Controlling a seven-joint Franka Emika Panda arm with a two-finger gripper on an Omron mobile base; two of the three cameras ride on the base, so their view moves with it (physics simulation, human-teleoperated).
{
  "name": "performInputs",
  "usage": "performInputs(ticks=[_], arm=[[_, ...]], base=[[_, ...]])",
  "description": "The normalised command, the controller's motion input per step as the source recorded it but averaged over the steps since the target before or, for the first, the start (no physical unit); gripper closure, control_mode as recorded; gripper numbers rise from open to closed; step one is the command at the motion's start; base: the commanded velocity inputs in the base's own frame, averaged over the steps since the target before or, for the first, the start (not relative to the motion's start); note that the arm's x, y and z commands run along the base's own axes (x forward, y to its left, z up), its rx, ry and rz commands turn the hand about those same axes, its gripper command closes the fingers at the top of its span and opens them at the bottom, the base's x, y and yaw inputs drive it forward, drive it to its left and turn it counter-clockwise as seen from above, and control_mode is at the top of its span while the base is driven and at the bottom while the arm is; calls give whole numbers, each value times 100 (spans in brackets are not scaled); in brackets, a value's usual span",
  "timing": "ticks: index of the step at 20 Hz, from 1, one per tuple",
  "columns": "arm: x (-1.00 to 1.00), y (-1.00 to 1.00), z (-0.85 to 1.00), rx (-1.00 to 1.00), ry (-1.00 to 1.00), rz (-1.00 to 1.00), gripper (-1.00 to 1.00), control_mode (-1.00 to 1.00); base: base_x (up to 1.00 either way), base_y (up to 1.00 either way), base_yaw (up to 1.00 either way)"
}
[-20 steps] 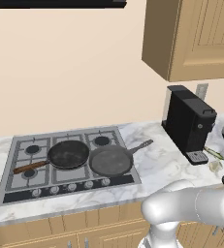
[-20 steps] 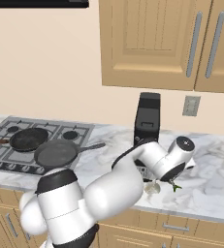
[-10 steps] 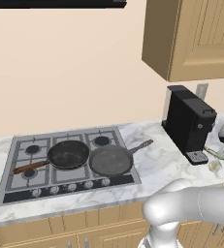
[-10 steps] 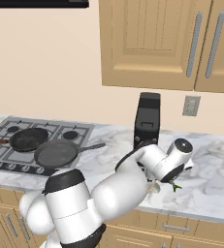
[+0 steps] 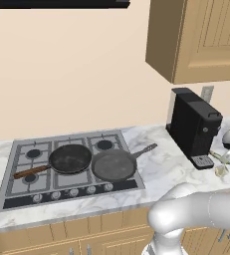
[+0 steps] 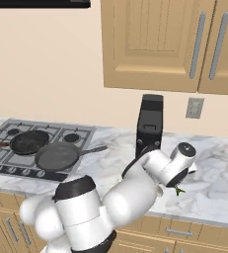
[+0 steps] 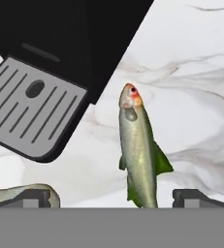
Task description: Place both pans onto different burners. Then place the garlic and the fish on different pans.
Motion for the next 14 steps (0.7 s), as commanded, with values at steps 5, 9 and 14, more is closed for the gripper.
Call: performInputs(ticks=[5, 9, 14], arm=[[4, -12, -19, 0, 0, 0, -100, -100], [17, -12, -23, 0, 0, 0, -100, -100], [33, -1, -26, 0, 0, 0, -100, -100]], base=[[0, 0, 0], [0, 0, 0], [0, 0, 0]])
